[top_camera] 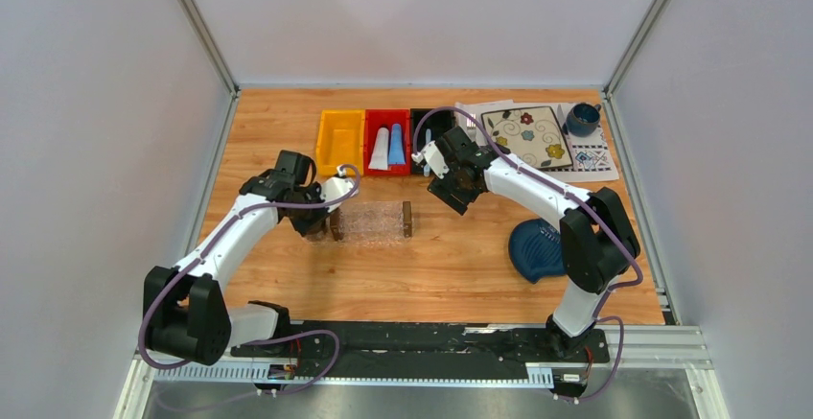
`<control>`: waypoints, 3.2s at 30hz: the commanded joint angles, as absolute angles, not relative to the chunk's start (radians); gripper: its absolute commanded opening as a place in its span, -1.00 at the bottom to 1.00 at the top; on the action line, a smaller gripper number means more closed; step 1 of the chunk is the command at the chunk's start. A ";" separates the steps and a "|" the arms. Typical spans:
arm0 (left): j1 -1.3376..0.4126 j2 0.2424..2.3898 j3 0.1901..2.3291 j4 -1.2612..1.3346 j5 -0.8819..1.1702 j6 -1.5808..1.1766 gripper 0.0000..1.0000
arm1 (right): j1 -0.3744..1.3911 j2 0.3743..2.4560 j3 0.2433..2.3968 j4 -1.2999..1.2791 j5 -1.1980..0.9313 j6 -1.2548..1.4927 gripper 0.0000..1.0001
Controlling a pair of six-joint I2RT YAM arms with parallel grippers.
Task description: Prepare toiletry sets of a toothbrush and toothpaste on the tray
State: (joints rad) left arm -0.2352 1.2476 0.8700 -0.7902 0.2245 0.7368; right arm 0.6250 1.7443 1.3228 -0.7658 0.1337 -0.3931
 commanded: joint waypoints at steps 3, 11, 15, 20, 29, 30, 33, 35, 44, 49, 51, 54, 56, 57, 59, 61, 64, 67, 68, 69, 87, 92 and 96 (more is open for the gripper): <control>-0.248 1.235 0.865 -0.727 0.213 0.735 -1.00 | 0.623 1.723 1.321 -0.758 0.149 -0.399 0.37; -0.259 1.238 0.854 -0.719 0.212 0.729 -1.00 | 0.624 1.726 1.321 -0.758 0.150 -0.400 0.37; -0.265 1.238 0.856 -0.726 0.207 0.729 -1.00 | 0.624 1.726 1.321 -0.759 0.152 -0.400 0.37; -0.273 1.232 0.859 -0.744 0.198 0.732 -1.00 | 0.624 1.723 1.322 -0.759 0.152 -0.400 0.37; -0.282 1.218 0.861 -0.767 0.181 0.736 -1.00 | 0.624 1.720 1.322 -0.761 0.149 -0.399 0.37; -0.284 1.218 0.861 -0.769 0.181 0.736 -1.00 | 0.624 1.720 1.321 -0.761 0.150 -0.399 0.37; -0.284 1.213 0.861 -0.778 0.170 0.741 -1.00 | 0.626 1.721 1.322 -0.761 0.149 -0.399 0.37; -0.284 1.212 0.861 -0.782 0.169 0.744 -1.00 | 0.626 1.721 1.322 -0.761 0.149 -0.399 0.37; -0.284 1.216 0.861 -0.790 0.164 0.744 -1.00 | 0.627 1.721 1.322 -0.761 0.150 -0.399 0.37; -0.284 1.221 0.862 -0.790 0.153 0.749 -0.99 | 0.630 1.724 1.322 -0.761 0.150 -0.399 0.37; -0.284 1.224 0.862 -0.792 0.149 0.750 -0.95 | 0.629 1.724 1.322 -0.761 0.150 -0.399 0.37; -0.284 1.226 0.862 -0.792 0.141 0.752 -0.83 | 0.630 1.724 1.322 -0.761 0.152 -0.400 0.37; -0.284 1.223 0.862 -0.792 0.138 0.747 -0.75 | 0.632 1.724 1.322 -0.761 0.152 -0.400 0.37; -0.284 1.224 0.862 -0.790 0.137 0.746 -0.68 | 0.632 1.724 1.322 -0.761 0.150 -0.400 0.37; -0.284 1.220 0.864 -0.788 0.137 0.744 -0.60 | 0.632 1.724 1.322 -0.762 0.152 -0.400 0.37; -0.284 1.220 0.865 -0.790 0.135 0.744 -0.52 | 0.634 1.724 1.322 -0.761 0.152 -0.400 0.37; -0.284 1.218 0.873 -0.792 0.129 0.744 -0.42 | 0.634 1.724 1.322 -0.761 0.152 -0.400 0.37; -0.284 1.218 0.882 -0.798 0.121 0.744 -0.34 | 0.635 1.723 1.324 -0.761 0.153 -0.400 0.37; -0.284 1.216 0.884 -0.799 0.121 0.742 -0.30 | 0.635 1.724 1.324 -0.762 0.153 -0.400 0.37; -0.284 1.216 0.888 -0.802 0.121 0.741 -0.28 | 0.637 1.726 1.324 -0.762 0.153 -0.400 0.37; -0.284 1.148 0.974 -0.847 0.135 0.718 -0.07 | 0.638 1.713 1.322 -0.758 0.163 -0.400 0.37; -0.284 1.105 1.003 -0.835 0.141 0.684 -0.06 | 0.638 1.706 1.325 -0.755 0.182 -0.393 0.38; -0.284 1.069 1.037 -0.821 0.143 0.655 -0.03 | 0.638 1.701 1.330 -0.755 0.184 -0.388 0.38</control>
State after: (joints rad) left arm -0.2817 1.1187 0.9665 -0.8463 0.1299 0.7025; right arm 0.6327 1.7443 1.3228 -0.7662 0.1616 -0.3927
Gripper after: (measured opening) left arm 0.477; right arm 0.688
